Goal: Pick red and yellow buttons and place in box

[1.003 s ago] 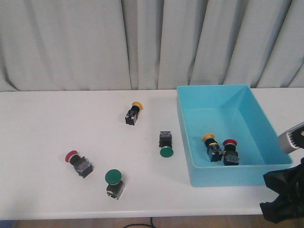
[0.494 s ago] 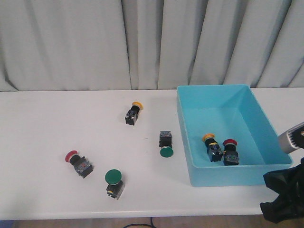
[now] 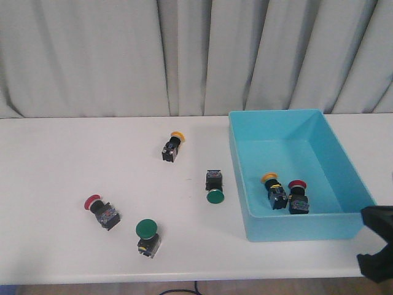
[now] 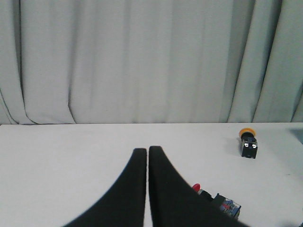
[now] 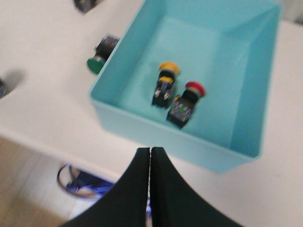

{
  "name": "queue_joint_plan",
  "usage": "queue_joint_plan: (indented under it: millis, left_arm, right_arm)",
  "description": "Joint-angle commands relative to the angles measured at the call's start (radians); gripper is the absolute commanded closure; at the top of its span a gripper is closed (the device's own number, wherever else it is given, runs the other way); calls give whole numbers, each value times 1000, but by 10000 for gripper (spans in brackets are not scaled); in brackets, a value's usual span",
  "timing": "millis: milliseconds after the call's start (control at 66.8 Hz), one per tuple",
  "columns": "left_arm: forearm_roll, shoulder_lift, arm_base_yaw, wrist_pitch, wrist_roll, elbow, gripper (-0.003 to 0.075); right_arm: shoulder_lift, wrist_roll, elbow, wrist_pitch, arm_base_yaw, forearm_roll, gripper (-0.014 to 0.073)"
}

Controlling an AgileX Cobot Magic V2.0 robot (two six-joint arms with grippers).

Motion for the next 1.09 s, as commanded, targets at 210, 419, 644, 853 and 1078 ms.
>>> queue_joint_plan:
  millis: [210,419,644,853,1078]
  left_arm:
    - [-10,-15,-6,-76,-8,28,727]
    - [-10,-15,-6,-76,-8,28,727]
    - [-10,-15,-6,-76,-8,28,727]
    - [-10,-15,-6,-76,-8,28,727]
    - [-10,-15,-6,-76,-8,28,727]
  right_arm:
    - [-399,-10,368,-516,-198,41,599]
    - [-632,-10,597,-654,-206,87,598]
    - [-701,-17,661,-662,-206,79,598]
    - [-698,-17,662,-660,-206,79,598]
    - [-698,-16,662,-660,-206,81,598]
